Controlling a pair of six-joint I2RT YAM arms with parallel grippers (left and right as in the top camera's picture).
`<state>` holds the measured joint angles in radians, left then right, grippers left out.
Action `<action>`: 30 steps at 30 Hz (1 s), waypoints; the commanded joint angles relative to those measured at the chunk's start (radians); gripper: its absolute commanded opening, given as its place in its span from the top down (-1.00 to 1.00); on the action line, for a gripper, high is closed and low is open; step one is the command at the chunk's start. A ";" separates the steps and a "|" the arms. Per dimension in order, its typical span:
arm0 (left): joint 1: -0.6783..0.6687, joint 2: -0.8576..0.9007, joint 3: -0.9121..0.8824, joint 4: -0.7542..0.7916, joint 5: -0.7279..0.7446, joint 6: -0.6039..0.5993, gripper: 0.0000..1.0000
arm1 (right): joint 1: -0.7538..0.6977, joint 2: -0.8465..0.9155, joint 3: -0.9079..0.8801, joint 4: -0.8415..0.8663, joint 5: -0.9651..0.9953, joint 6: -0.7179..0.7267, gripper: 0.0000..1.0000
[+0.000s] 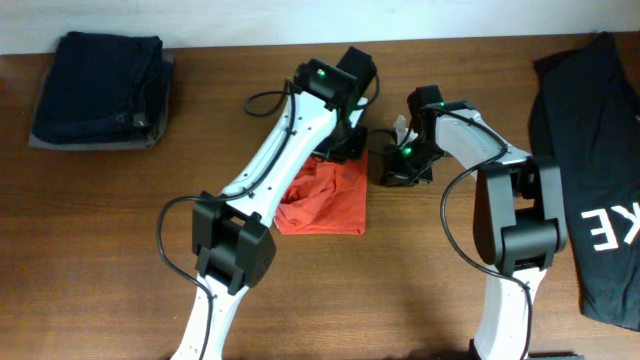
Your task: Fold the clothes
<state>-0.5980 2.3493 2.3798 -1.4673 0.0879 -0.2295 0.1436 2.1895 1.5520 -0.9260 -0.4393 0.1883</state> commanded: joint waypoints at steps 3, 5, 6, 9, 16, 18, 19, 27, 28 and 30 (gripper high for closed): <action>-0.032 0.003 0.018 0.041 -0.006 -0.031 0.90 | 0.025 0.044 -0.011 0.008 -0.001 0.035 0.69; -0.035 0.003 0.018 0.050 -0.007 -0.035 0.80 | 0.025 0.044 -0.011 0.011 0.000 0.038 0.69; -0.035 0.003 0.018 0.051 -0.007 -0.035 0.67 | 0.024 0.044 -0.011 0.011 -0.001 0.039 0.69; -0.035 0.003 0.018 0.051 -0.007 -0.035 0.16 | 0.021 0.044 -0.011 0.011 -0.001 0.038 0.67; -0.035 0.003 0.018 0.050 -0.006 -0.035 -0.03 | -0.022 0.044 -0.008 0.001 -0.001 0.038 0.58; -0.035 0.003 0.019 0.050 -0.006 -0.031 -0.03 | -0.048 0.044 0.000 -0.017 -0.001 0.038 0.59; -0.035 0.001 0.023 0.049 -0.006 -0.027 -0.03 | -0.065 0.044 0.007 -0.029 -0.001 0.038 0.59; 0.047 -0.009 0.228 -0.066 -0.145 -0.009 -0.23 | -0.216 0.039 0.162 -0.244 -0.061 -0.137 0.31; 0.068 -0.009 0.257 -0.086 -0.164 -0.017 -0.31 | -0.228 0.038 0.190 -0.275 -0.074 -0.165 0.28; 0.134 -0.009 0.303 -0.126 -0.159 -0.025 -0.40 | -0.250 0.033 0.283 -0.359 -0.101 -0.224 0.22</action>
<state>-0.5674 2.3493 2.6072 -1.5539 0.0036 -0.2462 -0.0872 2.2314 1.7096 -1.2190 -0.4847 0.0940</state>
